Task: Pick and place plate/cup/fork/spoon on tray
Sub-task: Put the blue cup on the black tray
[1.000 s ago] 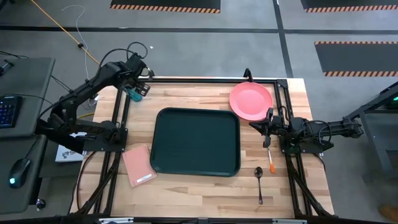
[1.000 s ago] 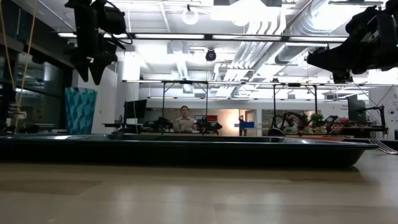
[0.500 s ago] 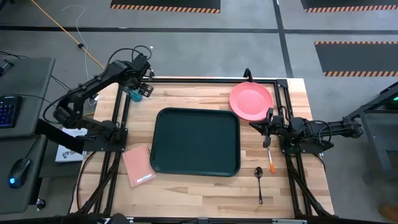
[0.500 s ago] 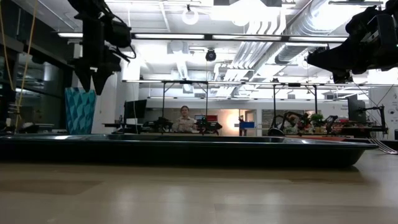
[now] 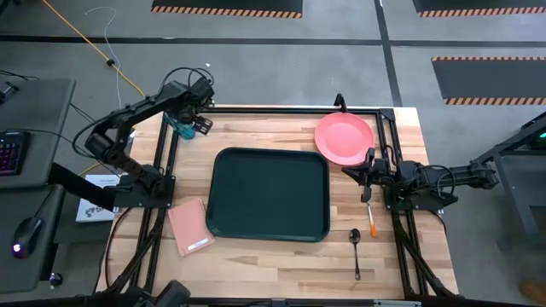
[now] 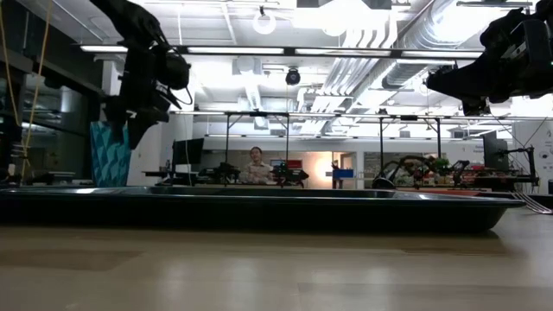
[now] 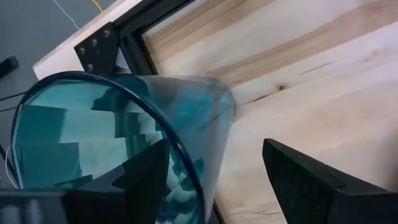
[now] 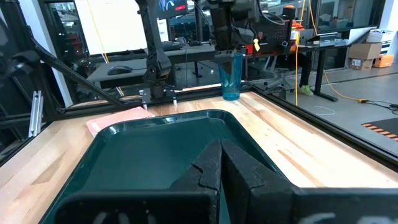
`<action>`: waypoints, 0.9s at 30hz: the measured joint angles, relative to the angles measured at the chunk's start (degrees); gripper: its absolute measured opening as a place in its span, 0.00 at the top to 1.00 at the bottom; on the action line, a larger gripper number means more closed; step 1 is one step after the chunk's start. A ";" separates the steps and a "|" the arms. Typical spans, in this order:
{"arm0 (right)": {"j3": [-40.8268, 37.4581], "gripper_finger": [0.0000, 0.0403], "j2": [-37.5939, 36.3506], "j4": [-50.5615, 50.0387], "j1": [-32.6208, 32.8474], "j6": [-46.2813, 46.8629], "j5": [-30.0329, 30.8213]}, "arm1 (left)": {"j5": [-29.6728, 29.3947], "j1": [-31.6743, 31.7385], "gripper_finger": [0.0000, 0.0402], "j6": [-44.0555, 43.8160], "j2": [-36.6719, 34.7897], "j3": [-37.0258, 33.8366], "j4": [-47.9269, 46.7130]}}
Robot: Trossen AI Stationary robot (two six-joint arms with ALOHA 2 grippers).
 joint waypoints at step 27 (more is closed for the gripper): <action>0.00 1.00 -0.02 0.02 0.00 0.00 0.00 | 1.38 -5.79 0.99 1.38 -4.72 10.62 -6.07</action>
